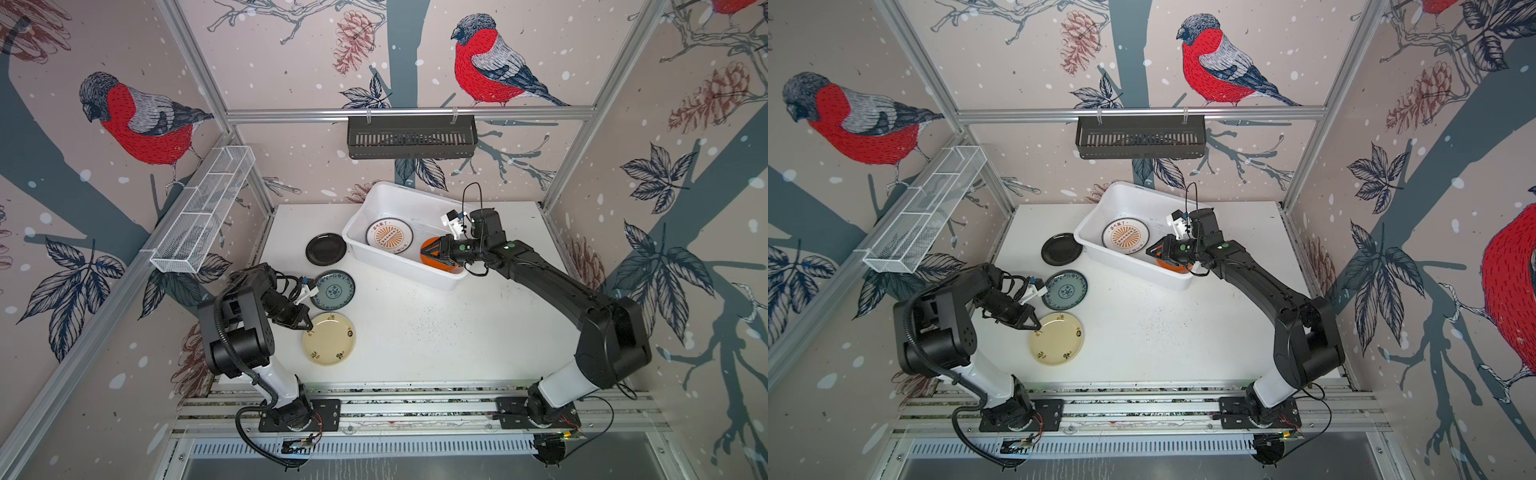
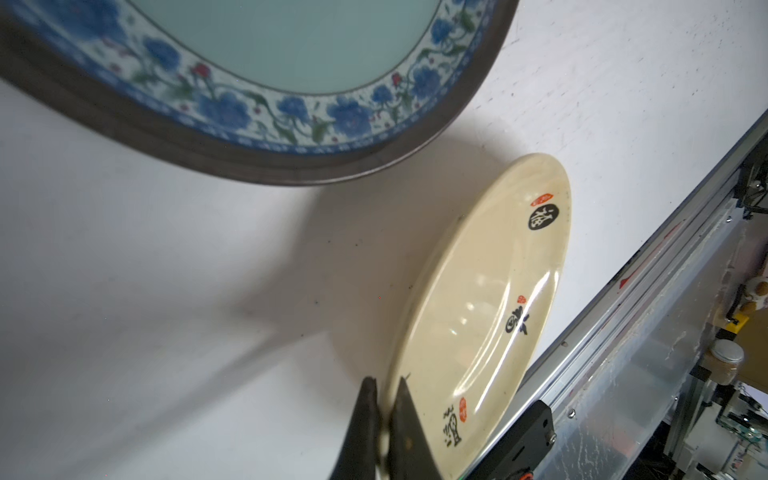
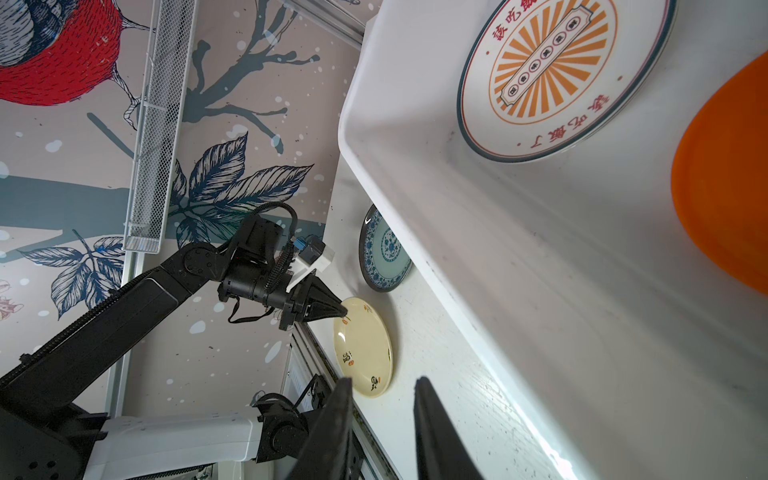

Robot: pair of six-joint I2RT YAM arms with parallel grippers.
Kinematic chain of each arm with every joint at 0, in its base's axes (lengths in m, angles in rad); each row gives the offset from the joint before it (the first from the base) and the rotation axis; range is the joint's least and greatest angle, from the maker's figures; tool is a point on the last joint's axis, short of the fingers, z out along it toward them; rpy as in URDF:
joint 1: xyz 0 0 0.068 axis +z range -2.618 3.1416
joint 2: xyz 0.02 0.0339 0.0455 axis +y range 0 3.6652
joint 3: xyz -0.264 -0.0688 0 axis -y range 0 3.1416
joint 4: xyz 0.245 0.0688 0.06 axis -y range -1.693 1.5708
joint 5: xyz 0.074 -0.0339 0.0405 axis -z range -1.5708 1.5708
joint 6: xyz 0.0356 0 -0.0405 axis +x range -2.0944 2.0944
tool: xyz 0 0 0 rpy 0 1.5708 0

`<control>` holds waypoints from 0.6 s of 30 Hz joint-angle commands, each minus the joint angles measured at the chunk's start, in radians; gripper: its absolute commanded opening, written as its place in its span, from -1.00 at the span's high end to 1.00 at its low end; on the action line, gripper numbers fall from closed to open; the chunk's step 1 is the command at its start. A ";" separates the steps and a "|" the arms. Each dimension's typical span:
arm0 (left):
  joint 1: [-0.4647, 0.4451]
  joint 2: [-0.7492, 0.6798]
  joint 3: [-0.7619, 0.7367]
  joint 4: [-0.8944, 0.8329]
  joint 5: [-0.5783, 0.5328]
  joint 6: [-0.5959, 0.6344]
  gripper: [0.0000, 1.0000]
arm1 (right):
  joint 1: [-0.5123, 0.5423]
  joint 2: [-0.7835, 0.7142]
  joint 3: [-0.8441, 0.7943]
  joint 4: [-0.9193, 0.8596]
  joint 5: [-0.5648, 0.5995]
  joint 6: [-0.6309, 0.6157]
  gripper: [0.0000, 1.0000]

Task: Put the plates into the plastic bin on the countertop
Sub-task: 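Lower the left gripper onto the cream plate edge and grip it, then lift the cream plate upright and carry it over the bin with the left gripper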

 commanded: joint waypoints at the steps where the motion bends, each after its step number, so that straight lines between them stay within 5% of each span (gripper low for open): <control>1: 0.001 -0.017 0.044 -0.055 0.024 0.025 1.00 | -0.004 0.000 0.010 0.033 -0.017 0.001 0.44; 18: -0.021 -0.090 0.175 -0.197 0.104 0.031 1.00 | -0.020 0.021 0.045 0.017 -0.040 -0.015 0.44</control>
